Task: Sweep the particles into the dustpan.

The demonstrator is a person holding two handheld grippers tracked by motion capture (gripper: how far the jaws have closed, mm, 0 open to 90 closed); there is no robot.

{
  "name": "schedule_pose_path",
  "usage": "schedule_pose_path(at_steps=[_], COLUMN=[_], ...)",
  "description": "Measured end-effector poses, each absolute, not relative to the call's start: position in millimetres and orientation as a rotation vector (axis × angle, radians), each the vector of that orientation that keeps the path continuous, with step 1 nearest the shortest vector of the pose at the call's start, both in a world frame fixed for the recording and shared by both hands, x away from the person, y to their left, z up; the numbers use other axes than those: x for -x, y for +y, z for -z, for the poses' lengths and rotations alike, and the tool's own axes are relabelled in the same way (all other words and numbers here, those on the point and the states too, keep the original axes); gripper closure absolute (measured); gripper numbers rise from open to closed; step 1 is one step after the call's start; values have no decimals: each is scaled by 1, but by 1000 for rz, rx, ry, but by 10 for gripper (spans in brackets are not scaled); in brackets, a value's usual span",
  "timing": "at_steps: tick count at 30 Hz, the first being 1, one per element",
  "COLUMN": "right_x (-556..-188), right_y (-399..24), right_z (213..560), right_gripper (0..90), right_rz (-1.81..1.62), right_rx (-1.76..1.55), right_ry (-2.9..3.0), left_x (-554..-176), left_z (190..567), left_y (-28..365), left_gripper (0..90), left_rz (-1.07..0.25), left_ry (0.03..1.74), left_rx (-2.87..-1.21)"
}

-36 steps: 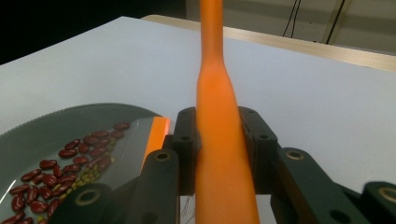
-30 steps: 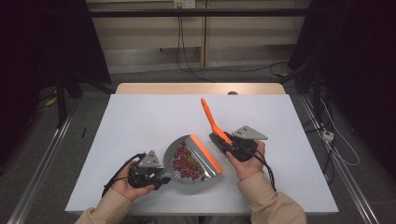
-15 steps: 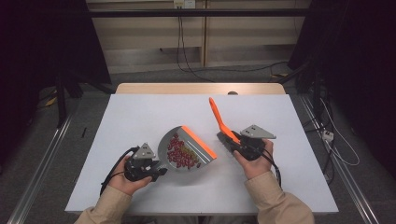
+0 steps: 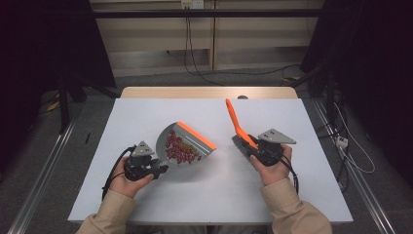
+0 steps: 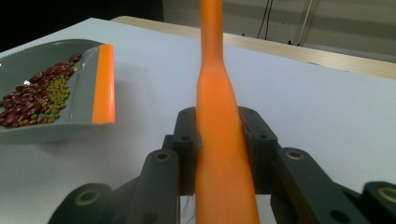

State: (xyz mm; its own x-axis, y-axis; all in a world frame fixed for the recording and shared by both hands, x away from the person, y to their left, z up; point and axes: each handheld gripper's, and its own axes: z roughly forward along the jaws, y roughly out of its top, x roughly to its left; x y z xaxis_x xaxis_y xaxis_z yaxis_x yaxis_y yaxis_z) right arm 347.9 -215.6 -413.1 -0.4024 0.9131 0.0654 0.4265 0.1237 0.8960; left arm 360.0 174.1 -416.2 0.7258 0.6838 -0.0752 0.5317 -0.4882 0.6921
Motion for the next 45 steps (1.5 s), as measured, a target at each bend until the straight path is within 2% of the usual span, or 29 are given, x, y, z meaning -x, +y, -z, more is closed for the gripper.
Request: schedule_pose_path(at_steps=[24,45], right_x=[-342,-343], right_y=[-245,-295], right_z=[414,419], right_gripper=[710,710], right_rz=[-1210,-1099], right_rx=[-1331,-1402], right_ry=[1835,1747], left_x=[-376,-382], left_z=[422,432], left_y=[199,215], left_gripper=[634,633], left_rz=[-328,-371], left_ry=[1116,1248], left_rx=[-2129,-2105])
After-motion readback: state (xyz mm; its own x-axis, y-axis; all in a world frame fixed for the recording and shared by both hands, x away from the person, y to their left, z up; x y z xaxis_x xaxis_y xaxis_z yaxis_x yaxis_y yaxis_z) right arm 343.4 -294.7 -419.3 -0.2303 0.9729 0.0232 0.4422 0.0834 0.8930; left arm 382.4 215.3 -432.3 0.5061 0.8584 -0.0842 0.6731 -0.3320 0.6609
